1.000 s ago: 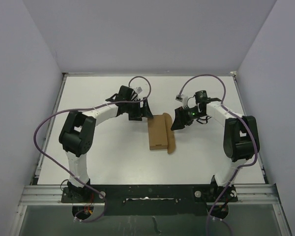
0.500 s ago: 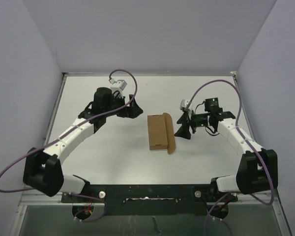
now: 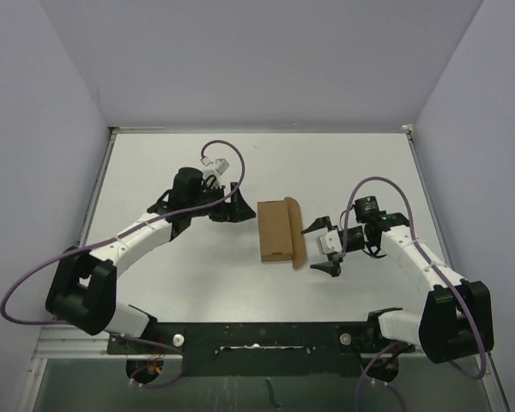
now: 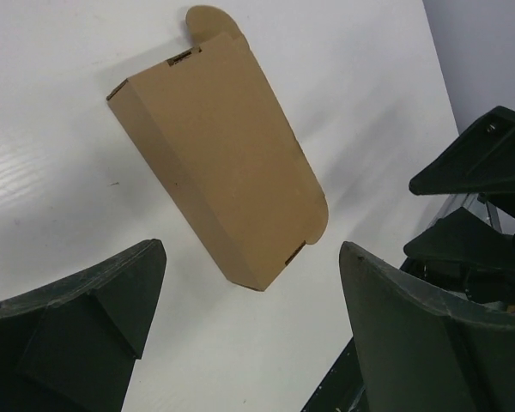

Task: Fold the paper box

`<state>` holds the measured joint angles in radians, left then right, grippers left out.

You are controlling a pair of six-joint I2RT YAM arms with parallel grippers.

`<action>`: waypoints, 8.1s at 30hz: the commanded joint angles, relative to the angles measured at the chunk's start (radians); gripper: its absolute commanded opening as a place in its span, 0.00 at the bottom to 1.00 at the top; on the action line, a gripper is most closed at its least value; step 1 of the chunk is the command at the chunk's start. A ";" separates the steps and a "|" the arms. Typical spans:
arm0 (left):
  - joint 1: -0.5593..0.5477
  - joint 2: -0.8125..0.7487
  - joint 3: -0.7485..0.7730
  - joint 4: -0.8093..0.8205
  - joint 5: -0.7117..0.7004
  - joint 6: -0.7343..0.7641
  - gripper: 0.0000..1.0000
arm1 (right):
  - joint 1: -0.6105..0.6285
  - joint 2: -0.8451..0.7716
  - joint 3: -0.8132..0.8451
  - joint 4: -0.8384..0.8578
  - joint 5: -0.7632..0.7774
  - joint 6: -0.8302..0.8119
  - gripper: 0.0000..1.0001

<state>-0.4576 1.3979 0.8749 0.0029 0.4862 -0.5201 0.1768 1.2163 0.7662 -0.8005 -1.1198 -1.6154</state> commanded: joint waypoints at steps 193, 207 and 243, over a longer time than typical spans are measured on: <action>-0.093 0.464 0.274 -0.119 -0.029 0.058 0.53 | 0.138 0.368 0.322 0.061 0.296 0.853 0.14; -0.092 0.469 0.280 -0.123 -0.020 0.067 0.53 | 0.013 0.528 0.344 0.040 0.342 0.972 0.00; -0.105 0.491 0.291 -0.110 0.031 0.079 0.53 | 0.157 0.609 0.370 0.115 0.132 1.143 0.00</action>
<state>-0.5488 1.8595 1.1137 -0.1246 0.4801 -0.4622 0.3042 1.8763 1.1110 -0.7136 -0.9226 -0.4686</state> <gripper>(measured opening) 0.528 0.022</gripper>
